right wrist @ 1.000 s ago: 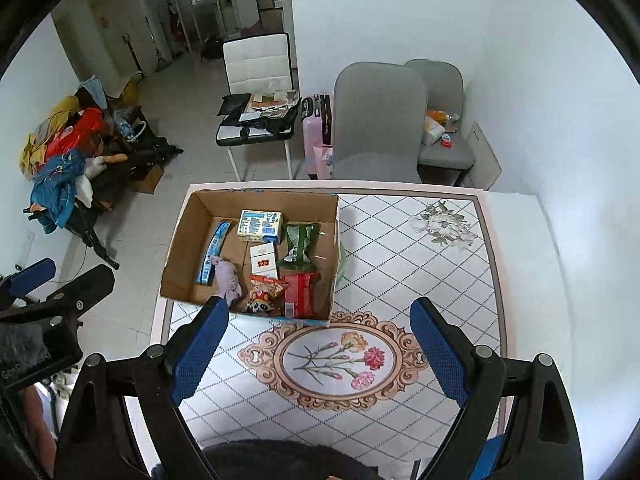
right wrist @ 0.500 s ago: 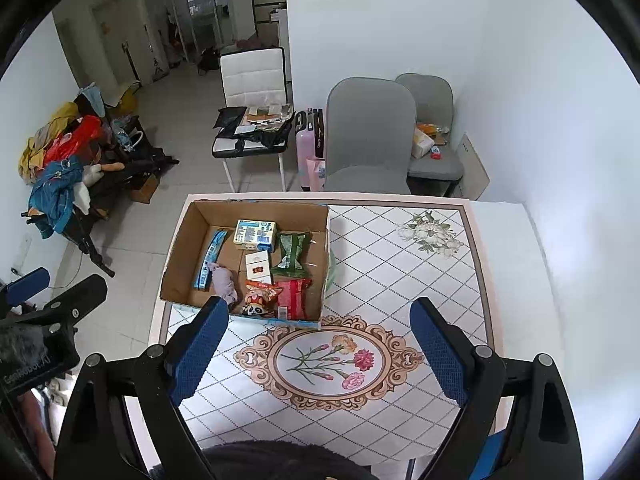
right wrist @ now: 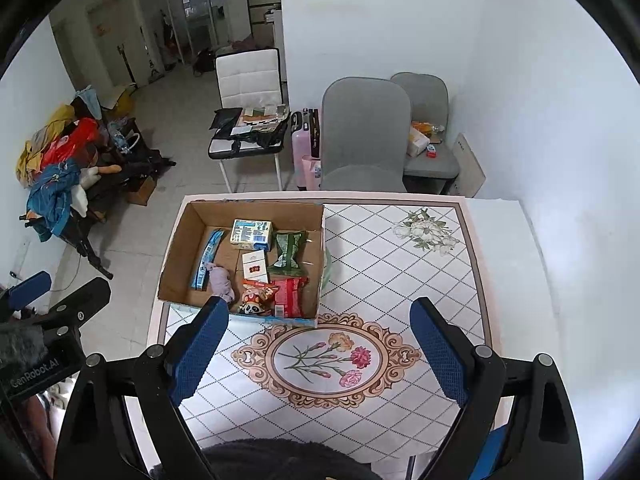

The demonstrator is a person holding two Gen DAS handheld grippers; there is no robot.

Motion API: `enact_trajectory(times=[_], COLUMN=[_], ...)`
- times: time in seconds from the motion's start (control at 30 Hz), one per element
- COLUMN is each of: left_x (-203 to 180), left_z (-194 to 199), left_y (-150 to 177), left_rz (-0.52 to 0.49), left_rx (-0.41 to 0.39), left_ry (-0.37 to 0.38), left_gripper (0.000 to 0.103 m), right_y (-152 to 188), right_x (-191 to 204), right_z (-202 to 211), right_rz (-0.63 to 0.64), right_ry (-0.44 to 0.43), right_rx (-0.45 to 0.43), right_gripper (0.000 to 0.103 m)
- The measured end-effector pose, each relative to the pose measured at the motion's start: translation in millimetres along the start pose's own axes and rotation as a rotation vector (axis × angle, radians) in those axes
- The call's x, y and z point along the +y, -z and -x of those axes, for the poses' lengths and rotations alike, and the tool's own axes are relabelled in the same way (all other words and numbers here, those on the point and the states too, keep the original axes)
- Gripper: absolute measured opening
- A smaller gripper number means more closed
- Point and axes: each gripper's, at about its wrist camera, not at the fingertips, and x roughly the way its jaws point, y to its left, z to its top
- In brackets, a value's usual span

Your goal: Organize soft objects

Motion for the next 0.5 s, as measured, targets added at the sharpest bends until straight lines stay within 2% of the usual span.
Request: enact_trajectory(times=[0.5], left_x=[-4.3], left_z=[-4.4], left_y=[3.5], left_rz=[-0.012], left_rx=[0.020], left_ry=[0.011], left_gripper=[0.100], right_y=[3.4], right_x=[-6.4], right_z=[-0.8], right_rz=[-0.027], right_ry=[0.034], right_rx=[0.008], right_gripper=[0.094])
